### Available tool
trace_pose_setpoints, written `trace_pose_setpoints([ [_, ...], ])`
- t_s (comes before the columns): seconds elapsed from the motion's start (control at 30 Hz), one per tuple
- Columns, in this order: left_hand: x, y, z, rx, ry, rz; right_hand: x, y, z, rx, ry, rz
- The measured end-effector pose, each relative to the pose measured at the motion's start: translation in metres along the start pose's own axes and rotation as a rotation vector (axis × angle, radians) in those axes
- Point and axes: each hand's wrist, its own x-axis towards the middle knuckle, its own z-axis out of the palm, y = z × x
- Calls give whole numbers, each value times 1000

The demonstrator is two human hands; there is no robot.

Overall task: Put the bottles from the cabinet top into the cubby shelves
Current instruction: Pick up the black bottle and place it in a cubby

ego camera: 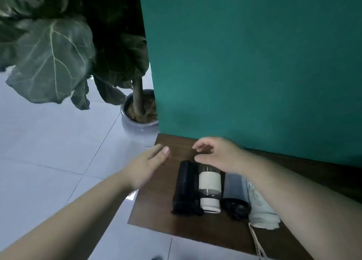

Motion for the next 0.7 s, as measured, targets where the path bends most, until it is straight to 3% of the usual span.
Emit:
trace_pose_setpoints([
  [0.23,7,-136,55,61,79,33,34,66,90,-752,-297,-224],
  [0.33,-2,-175,71,31,165,39,40,78,109,-976,-317,-291],
  [0.5,-43,-217,89,-20,310,140,36,73,151,-1211,-273,-430],
  [0.7,-144,-247,93,-108,469,141,-29,42,212,-1216,-141,-535],
])
